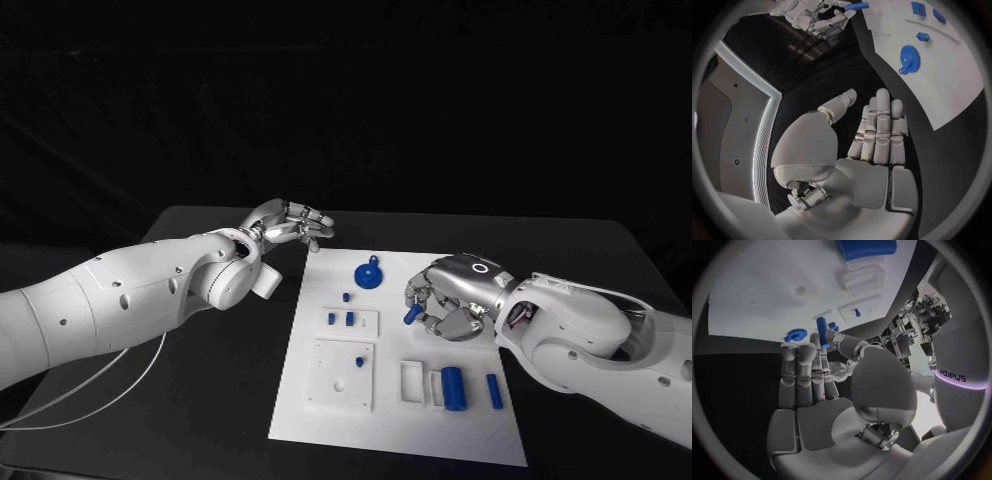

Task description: Assemble the parts on the task board

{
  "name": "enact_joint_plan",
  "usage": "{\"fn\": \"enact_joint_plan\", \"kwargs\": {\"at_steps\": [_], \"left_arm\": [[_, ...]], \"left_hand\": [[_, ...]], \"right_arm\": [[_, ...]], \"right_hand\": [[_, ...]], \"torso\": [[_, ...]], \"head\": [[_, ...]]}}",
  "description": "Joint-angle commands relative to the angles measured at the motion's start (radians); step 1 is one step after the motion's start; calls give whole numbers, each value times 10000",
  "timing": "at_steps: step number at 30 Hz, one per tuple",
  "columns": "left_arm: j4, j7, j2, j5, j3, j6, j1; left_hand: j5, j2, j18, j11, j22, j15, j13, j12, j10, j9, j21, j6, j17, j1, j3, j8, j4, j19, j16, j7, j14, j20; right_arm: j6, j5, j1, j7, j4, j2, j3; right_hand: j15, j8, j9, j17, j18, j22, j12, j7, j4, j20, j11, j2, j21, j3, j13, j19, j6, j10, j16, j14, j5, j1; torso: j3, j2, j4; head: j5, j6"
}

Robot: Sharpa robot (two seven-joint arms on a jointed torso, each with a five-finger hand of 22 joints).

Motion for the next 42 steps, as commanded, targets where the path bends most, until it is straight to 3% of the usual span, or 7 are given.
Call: {"fn": "enact_joint_plan", "kwargs": {"at_steps": [1, 7, 15, 21, 35, 42], "left_arm": [[17, 123, 14, 59, 8, 87, 6], [7, 124, 24, 60, 8, 93, 6], [-51, 128, 76, 81, 8, 70, 7], [-57, 127, 140, 83, 8, 83, 7], [-51, 114, 192, 84, 8, 105, 7], [-56, 115, 195, 84, 8, 110, 7]], "left_hand": [[52, 71, 86, -20, 16, -7, -13, -19, -48, -16, -37, -78, 16, -1, -48, 13, -7, 43, -40, 23, 95, 13], [54, 72, 86, -20, 18, -7, -15, -18, -48, -17, -39, -79, 23, 0, -48, 15, -8, 45, -44, 23, 96, 13], [53, 69, 87, -21, 20, -7, -17, -17, -48, -17, -44, -78, 34, 5, -49, 19, -13, 46, -52, 22, 98, 13], [53, 68, 88, -21, 22, -7, -18, -16, -47, -17, -46, -77, 40, 8, -49, 21, -16, 47, -56, 22, 98, 13], [51, 69, 87, -20, 25, -6, -20, -15, -48, -17, -52, -76, 52, 8, -51, 26, -17, 48, -66, 22, 99, 14], [50, 70, 87, -20, 28, -6, -22, -14, -48, -17, -56, -77, 61, 9, -52, 28, -18, 49, -73, 23, 99, 15]], "right_arm": [[-151, 405, -8, 301, 96, 235, 1], [-145, 294, -11, 365, 139, 781, -40], [-128, -61, -41, 481, 169, 1590, -468], [-106, -346, -293, 550, 69, 2074, -539], [209, -790, -384, 547, -260, 2466, -1005], [279, -831, -432, 543, -321, 2495, -1080]], "right_hand": [[-49, 59, 156, 10, 612, 177, 5, -1, 16, 0, 14, 3, 41, 74, 15, 95, 99, 50, 40, 27, 33, 6], [-48, 56, 162, 8, 612, 175, -1, 1, 21, -6, 15, 21, 45, 88, 20, 97, 91, 43, 40, 27, 33, -2], [-47, 54, 167, 7, 612, 174, -5, 2, 15, -11, 16, 30, 49, 92, 26, 96, 85, 39, 41, 26, 33, -7], [-48, 54, 171, 7, 612, 174, -7, 2, 6, -14, 15, 41, 52, 95, 30, 95, 82, 38, 41, 25, 33, -7], [-47, 54, 181, 6, 612, 176, -12, 2, -25, -20, 16, 59, 60, 89, 40, 92, 76, 34, 44, 23, 33, -14], [-46, 53, 189, 6, 612, 177, -16, 4, -49, -22, 17, 72, 66, 80, 49, 85, 71, 32, 47, 21, 33, -27]], "torso": [[-3, 1, -10], [-3, -2, -7], [-16, 3, 5], [-11, 0, 12], [-12, 1, 4], [-4, 5, 1]], "head": [[116, -38], [301, -92], [510, -156], [693, -206], [958, -382], [1013, -464]]}}
